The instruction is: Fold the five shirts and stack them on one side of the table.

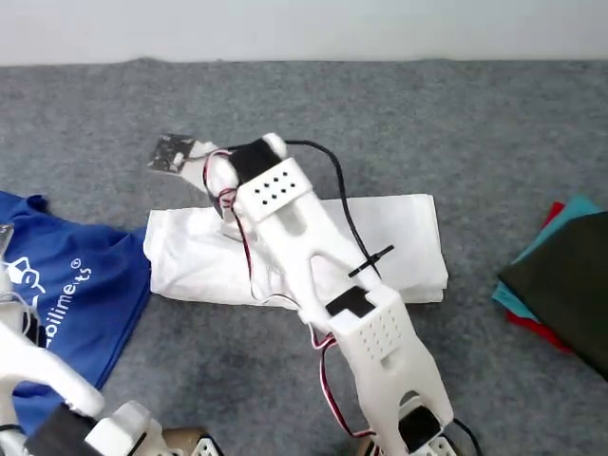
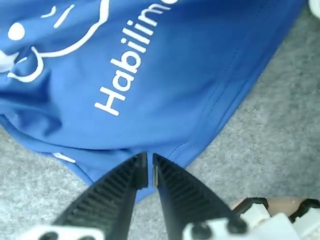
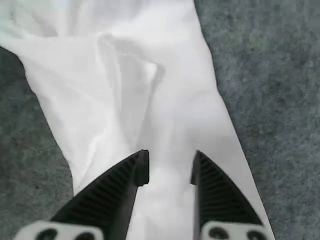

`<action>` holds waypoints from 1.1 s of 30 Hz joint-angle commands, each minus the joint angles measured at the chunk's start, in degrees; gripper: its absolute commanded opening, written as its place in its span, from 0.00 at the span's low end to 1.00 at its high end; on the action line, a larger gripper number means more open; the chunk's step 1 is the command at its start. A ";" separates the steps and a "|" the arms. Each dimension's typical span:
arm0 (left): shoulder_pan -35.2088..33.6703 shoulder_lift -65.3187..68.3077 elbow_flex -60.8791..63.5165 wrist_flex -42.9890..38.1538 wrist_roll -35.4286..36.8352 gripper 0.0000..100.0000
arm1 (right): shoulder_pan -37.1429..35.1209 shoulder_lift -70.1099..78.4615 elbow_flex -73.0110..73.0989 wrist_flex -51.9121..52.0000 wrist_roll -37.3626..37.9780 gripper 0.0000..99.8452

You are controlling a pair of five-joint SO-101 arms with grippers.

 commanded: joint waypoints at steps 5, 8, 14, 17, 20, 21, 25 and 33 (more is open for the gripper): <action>0.44 -0.09 -1.71 0.53 -0.18 0.04 | -8.31 -3.38 -4.92 4.26 -0.53 0.01; 0.26 -0.09 -1.71 0.53 -0.18 0.04 | -8.75 0.40 -4.92 0.66 -0.26 0.01; 0.18 -0.09 -1.71 0.53 -0.18 0.04 | -0.66 10.68 -5.10 -7.43 -0.62 0.01; 0.18 -0.09 -1.63 0.62 -0.18 0.04 | 2.77 14.02 -5.10 -7.25 -0.62 0.01; 0.18 -0.09 -1.54 0.62 -0.18 0.04 | 3.38 13.76 -5.19 -5.49 -0.62 0.01; 0.35 -0.09 -1.54 0.62 -0.18 0.04 | 2.86 13.05 -5.54 -4.97 -0.62 0.01; 0.62 -0.09 -1.71 0.44 -0.18 0.04 | -1.10 10.15 -9.23 -3.56 -0.62 0.01; 0.53 -0.09 -1.80 0.44 -0.18 0.04 | -6.11 7.87 -14.24 0.57 -0.62 0.01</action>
